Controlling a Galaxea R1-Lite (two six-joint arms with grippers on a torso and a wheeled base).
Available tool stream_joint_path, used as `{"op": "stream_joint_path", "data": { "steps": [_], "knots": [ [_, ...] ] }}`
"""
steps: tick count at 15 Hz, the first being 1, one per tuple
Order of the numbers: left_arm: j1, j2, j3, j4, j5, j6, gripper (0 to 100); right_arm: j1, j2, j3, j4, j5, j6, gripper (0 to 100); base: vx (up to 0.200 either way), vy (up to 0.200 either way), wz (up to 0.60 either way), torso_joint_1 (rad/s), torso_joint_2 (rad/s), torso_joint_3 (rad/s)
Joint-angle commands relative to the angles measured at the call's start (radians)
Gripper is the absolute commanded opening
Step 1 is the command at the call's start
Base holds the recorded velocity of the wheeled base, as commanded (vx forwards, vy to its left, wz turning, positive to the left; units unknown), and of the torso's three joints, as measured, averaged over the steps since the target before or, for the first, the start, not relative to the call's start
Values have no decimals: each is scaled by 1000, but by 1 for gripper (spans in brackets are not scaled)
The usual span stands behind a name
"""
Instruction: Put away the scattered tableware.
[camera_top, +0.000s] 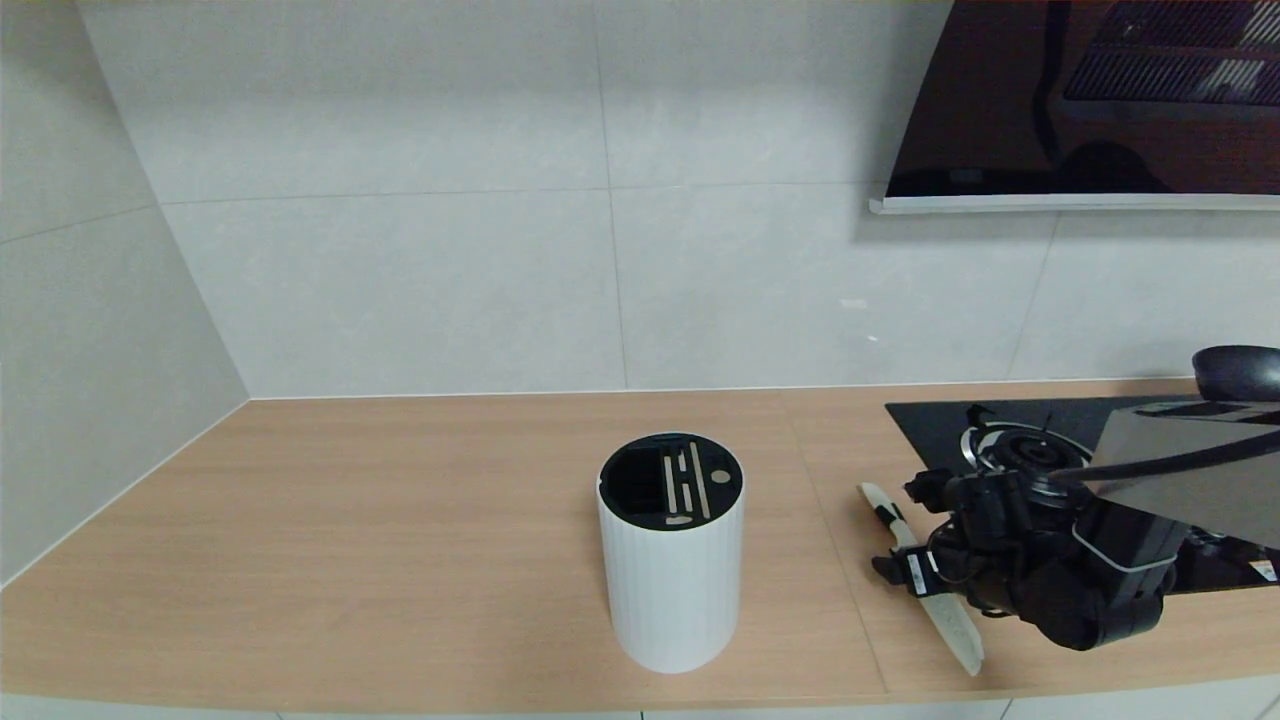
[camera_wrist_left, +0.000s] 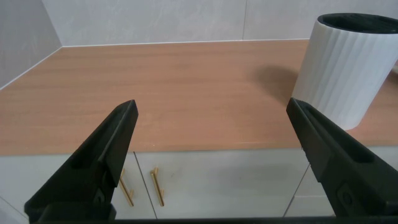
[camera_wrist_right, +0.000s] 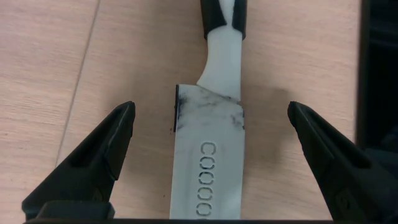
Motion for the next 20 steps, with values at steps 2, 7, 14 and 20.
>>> {"op": "stream_joint_path", "data": {
  "steps": [2, 7, 14, 20],
  "knots": [
    [0, 0, 0, 1, -1, -1, 100, 0, 12, -3, -9, 0, 0, 100, 0, 0, 0, 0, 0, 0],
    [0, 0, 0, 1, 1, 1, 100, 0, 15, -14, -9, 0, 9, 0, 0, 0, 0, 0, 0, 0],
    [0, 0, 0, 1, 1, 1, 100, 0, 21, -14, -9, 0, 12, 0, 0, 0, 0, 0, 0, 0],
    [0, 0, 0, 2, 1, 11, 100, 9, -182, 32, 0, -23, 34, 0, 0, 0, 0, 0, 0, 0]
  ]
}}
